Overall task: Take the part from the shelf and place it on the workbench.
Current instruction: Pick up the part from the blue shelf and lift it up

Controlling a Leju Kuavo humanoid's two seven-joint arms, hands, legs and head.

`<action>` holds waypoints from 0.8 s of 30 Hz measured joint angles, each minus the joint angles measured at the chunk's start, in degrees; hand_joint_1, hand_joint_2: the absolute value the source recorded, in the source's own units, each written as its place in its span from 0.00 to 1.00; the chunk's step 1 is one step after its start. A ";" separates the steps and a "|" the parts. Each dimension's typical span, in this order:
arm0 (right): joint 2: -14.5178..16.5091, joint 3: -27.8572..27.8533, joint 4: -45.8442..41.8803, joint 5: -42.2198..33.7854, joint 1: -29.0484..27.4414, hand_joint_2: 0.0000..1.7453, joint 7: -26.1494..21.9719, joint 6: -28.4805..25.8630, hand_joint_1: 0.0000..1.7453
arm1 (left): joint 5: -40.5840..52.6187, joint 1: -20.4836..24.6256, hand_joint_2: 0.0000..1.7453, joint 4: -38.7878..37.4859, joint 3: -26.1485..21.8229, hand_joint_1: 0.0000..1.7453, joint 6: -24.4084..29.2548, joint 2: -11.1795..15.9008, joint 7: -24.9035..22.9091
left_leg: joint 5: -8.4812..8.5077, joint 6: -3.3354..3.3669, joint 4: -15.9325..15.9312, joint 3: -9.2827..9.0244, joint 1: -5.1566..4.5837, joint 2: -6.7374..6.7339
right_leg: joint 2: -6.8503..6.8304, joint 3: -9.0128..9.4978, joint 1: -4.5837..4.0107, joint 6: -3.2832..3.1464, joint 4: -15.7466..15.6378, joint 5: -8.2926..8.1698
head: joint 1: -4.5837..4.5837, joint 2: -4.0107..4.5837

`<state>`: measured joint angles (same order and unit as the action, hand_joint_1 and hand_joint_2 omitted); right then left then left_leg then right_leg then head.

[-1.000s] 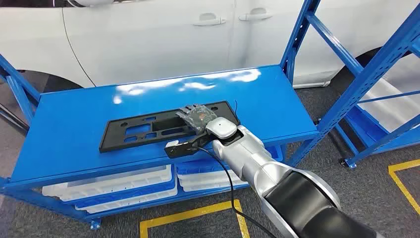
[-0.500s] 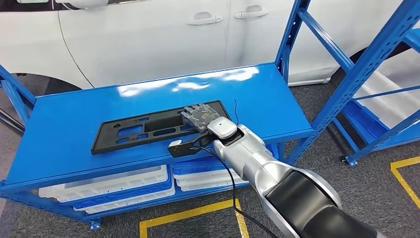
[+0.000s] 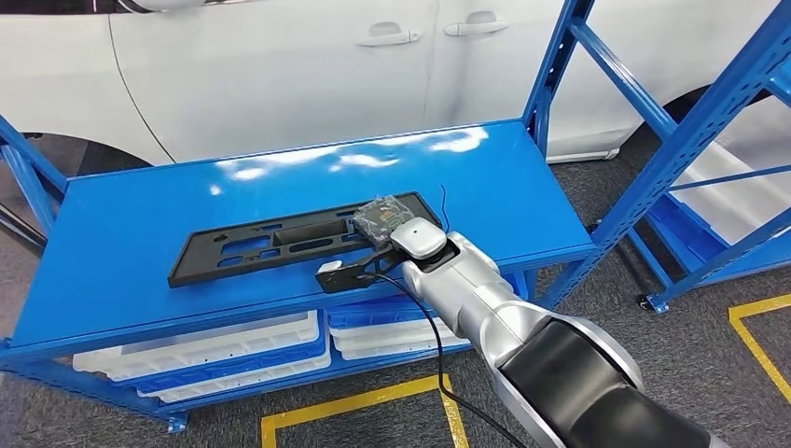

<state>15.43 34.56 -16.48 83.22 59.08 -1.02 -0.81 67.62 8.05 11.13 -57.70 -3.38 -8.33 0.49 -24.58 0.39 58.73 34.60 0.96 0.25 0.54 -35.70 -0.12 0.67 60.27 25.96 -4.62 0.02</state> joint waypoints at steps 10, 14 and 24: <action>-0.19 0.00 0.18 -1.63 -0.25 1.00 -0.81 -0.68 1.00 | 0.14 0.21 0.00 0.00 -0.07 0.00 -0.33 -0.01 0.56 | -0.12 -0.07 -0.07 -0.18 -0.04 0.02 | -0.27 -0.61 0.52 0.26 -0.14 -1.72 | 0.01 0.00; -0.28 -0.01 0.14 -2.31 -0.26 1.00 -1.08 -0.97 1.00 | 0.18 0.25 0.00 0.00 -0.08 0.00 -0.38 -0.01 0.74 | -0.30 -1.37 -0.20 -0.11 -0.06 0.00 | -0.15 0.09 0.30 -0.95 -2.10 -2.09 | -0.01 0.00; -0.26 -1.32 -0.07 -6.96 -0.53 1.00 -3.91 -2.13 1.00 | 0.26 0.16 0.00 0.00 -0.17 0.00 -0.37 0.01 0.87 | -1.78 -2.09 5.75 2.49 0.15 -0.03 | 0.03 0.49 0.08 -1.86 -1.96 -1.81 | -0.01 0.00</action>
<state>15.16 33.23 -16.55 76.26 58.55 -4.93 -2.94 67.88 8.21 11.13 -57.88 -3.74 -8.33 1.37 -26.36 -1.70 64.48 37.08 1.11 0.21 0.57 -35.22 -0.04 -1.19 58.30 24.15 -4.63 0.02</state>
